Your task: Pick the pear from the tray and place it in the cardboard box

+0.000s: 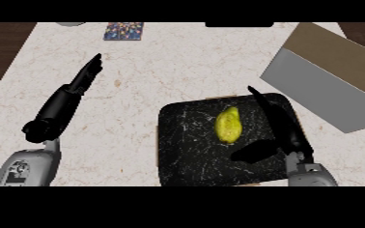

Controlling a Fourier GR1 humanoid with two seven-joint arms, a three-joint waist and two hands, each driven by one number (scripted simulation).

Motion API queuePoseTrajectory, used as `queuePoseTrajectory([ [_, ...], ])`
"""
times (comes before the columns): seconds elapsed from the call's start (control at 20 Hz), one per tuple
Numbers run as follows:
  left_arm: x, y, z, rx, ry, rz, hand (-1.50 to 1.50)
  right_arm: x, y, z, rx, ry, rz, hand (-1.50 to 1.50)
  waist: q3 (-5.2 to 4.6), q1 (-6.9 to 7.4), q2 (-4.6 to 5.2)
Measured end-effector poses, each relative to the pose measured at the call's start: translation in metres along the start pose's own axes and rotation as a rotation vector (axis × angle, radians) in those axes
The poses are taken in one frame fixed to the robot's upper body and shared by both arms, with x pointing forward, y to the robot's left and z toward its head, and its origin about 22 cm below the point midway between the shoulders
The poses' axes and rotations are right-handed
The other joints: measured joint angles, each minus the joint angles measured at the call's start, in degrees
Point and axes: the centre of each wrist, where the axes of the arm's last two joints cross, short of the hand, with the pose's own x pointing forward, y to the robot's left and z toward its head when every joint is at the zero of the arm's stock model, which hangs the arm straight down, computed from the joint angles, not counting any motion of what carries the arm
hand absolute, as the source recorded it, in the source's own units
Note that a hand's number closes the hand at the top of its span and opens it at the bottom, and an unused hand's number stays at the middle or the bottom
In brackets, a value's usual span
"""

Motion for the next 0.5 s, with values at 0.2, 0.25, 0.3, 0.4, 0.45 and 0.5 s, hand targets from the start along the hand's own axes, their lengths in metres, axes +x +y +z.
queuePoseTrajectory([
  [0.2,0.001,0.002,-0.007,0.001,-0.002,-0.002,0.00,0.000,0.006,-0.007,-0.001,0.030,0.020,-1.50,-0.01,-0.02,0.00],
  [0.25,0.001,0.004,-0.002,0.001,-0.004,-0.005,0.00,-0.005,0.007,-0.011,-0.001,0.038,0.025,-1.50,-0.01,0.05,0.00],
  [0.3,-0.001,0.005,0.001,0.001,-0.006,-0.007,0.00,-0.006,0.010,-0.015,0.003,0.047,0.028,-1.50,0.00,0.07,0.01],
  [0.4,0.000,0.004,0.001,-0.002,-0.004,-0.003,0.00,-0.010,0.012,-0.020,0.005,0.056,0.031,-1.50,0.00,0.07,0.01],
  [0.45,0.002,0.007,0.001,-0.002,-0.004,-0.003,0.00,-0.010,0.014,-0.025,0.008,0.059,0.031,-1.50,0.00,0.07,0.01],
  [0.5,0.001,0.006,0.001,-0.001,-0.005,-0.002,0.00,-0.008,0.019,-0.028,0.009,0.058,0.028,-1.50,0.00,0.07,0.02],
])
